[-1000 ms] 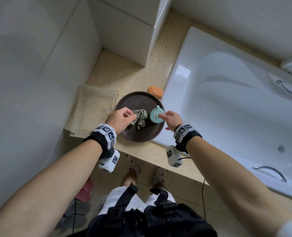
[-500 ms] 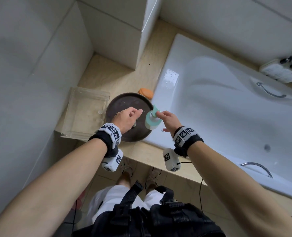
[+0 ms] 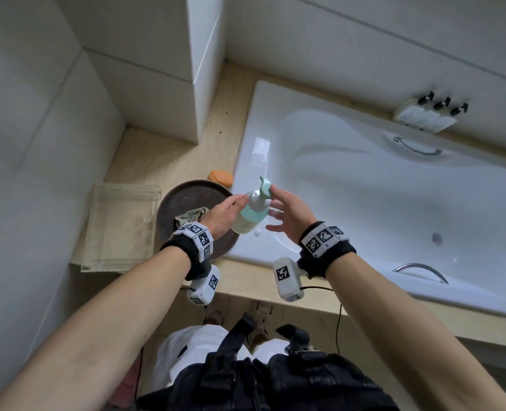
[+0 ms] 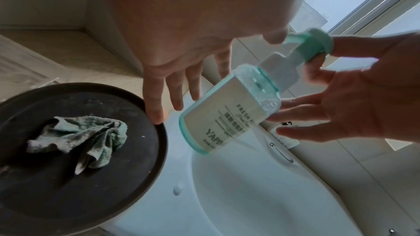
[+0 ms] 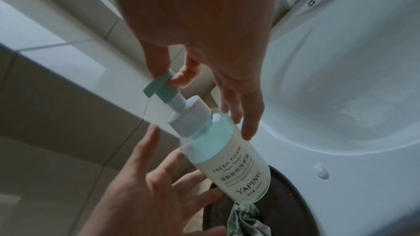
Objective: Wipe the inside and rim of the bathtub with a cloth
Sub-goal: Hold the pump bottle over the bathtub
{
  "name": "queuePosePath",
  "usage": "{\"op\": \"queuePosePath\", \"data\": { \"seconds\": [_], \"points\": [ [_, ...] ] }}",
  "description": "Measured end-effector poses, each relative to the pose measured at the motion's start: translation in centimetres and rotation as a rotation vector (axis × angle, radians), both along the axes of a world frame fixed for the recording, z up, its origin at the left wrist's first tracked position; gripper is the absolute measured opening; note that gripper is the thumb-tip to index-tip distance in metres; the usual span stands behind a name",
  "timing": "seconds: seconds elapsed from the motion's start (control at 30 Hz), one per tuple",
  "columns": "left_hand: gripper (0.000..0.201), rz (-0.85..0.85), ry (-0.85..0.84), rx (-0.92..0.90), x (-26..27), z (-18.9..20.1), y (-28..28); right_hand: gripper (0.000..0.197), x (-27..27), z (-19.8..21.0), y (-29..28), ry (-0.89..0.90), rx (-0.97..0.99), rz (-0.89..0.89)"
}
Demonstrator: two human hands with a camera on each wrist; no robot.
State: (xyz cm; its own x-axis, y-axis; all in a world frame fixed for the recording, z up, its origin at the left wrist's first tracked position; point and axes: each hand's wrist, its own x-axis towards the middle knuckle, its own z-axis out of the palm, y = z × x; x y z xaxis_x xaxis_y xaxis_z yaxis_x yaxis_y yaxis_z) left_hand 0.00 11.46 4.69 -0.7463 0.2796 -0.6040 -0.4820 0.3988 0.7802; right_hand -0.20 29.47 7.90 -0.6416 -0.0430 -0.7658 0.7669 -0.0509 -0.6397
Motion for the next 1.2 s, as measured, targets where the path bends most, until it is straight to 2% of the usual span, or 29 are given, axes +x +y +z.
{"op": "queuePosePath", "data": {
  "seconds": [0.1, 0.2, 0.37, 0.47, 0.63, 0.73, 0.87, 1.07, 1.2],
  "points": [
    [0.064, -0.017, -0.041, 0.052, -0.3, 0.7, 1.5, 0.045, 0.6, 1.3, 1.2, 0.019, -0.046, -0.06],
    [0.061, -0.004, -0.034, 0.094, -0.6, 1.4, 3.1, 0.034, 1.3, 2.2, 2.5, 0.034, -0.092, -0.121],
    [0.047, 0.038, -0.041, 0.089, -0.3, 2.2, 6.3, 0.027, 2.6, 2.7, 5.5, 0.064, -0.161, -0.173],
    [0.054, 0.027, -0.061, 0.069, 0.1, 2.5, 8.7, 0.028, 3.1, 2.6, 8.1, 0.076, -0.189, -0.199],
    [0.044, -0.004, -0.057, 0.033, 0.2, 4.5, 14.8, 0.048, 3.6, 2.6, 13.9, 0.094, -0.21, -0.193],
    [0.036, 0.017, -0.056, 0.019, 0.3, 6.0, 19.1, 0.068, 3.9, 2.6, 17.8, 0.083, -0.263, -0.177],
    [0.046, 0.032, -0.063, 0.056, 0.7, 7.0, 25.0, 0.095, 4.4, 3.2, 22.3, 0.044, -0.371, -0.135],
    [0.056, 0.096, -0.072, 0.099, 1.8, 7.5, 30.6, 0.101, 4.3, 4.5, 26.7, 0.021, -0.365, -0.114],
    [0.045, 0.13, -0.13, 0.12, 1.9, 7.3, 32.0, 0.087, 4.1, 4.1, 28.0, 0.005, -0.355, -0.142]
  ]
}}
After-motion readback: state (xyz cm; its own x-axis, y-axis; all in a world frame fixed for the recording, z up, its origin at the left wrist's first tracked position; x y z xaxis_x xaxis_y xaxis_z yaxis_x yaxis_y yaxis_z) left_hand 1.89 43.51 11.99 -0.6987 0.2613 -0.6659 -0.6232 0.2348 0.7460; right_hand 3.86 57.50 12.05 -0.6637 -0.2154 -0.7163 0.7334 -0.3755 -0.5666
